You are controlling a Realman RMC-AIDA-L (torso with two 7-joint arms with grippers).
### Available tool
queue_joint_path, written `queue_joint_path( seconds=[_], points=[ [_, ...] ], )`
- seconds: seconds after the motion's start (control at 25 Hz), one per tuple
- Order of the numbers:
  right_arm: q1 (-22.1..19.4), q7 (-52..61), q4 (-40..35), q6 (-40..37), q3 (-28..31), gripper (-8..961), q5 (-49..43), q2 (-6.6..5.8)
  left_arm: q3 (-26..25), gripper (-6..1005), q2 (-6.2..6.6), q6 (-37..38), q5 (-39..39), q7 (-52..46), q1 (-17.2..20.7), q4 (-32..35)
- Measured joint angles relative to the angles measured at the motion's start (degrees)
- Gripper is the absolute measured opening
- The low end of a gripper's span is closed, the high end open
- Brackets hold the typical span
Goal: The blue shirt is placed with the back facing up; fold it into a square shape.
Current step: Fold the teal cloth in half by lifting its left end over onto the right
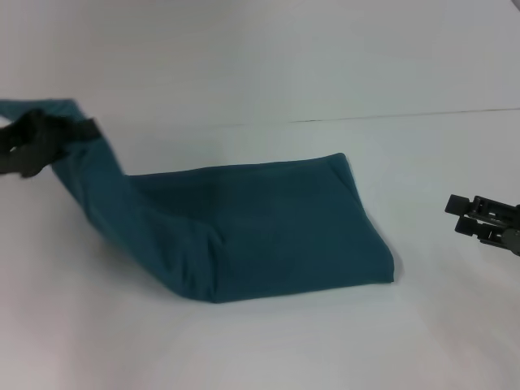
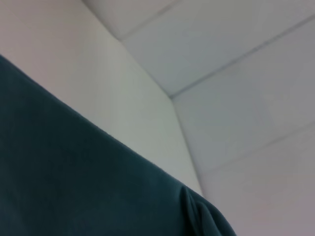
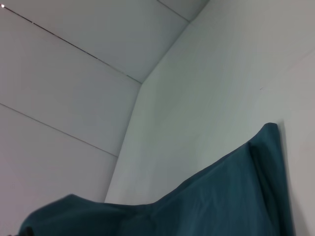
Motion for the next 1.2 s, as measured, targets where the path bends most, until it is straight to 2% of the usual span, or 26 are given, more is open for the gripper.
queue_joint_path(
  seconds=[0.28,0.68,1.04,1.2],
  points=[
    [0.27,0.0,0.0,0.27,-0.27,824,0.0,0.0,4.85,43,-0.01,0.16,-3.19,-1.67,-1.92,1.67],
    [0.46,0.0,0.0,0.69,-0.35,824,0.0,0.0,6.83,44,0.11,0.42,-4.72,-2.28,-2.57,1.95],
    [0.47,0.0,0.08,0.7,-0.34,824,0.0,0.06,11.43,45,0.03,0.95,-6.88,-2.31,-3.53,1.68],
    [0.47,0.0,0.14,0.85,-0.4,824,-0.01,0.08,14.57,45,-0.56,0.99,-7.68,-1.95,-4.0,1.24]
  ],
)
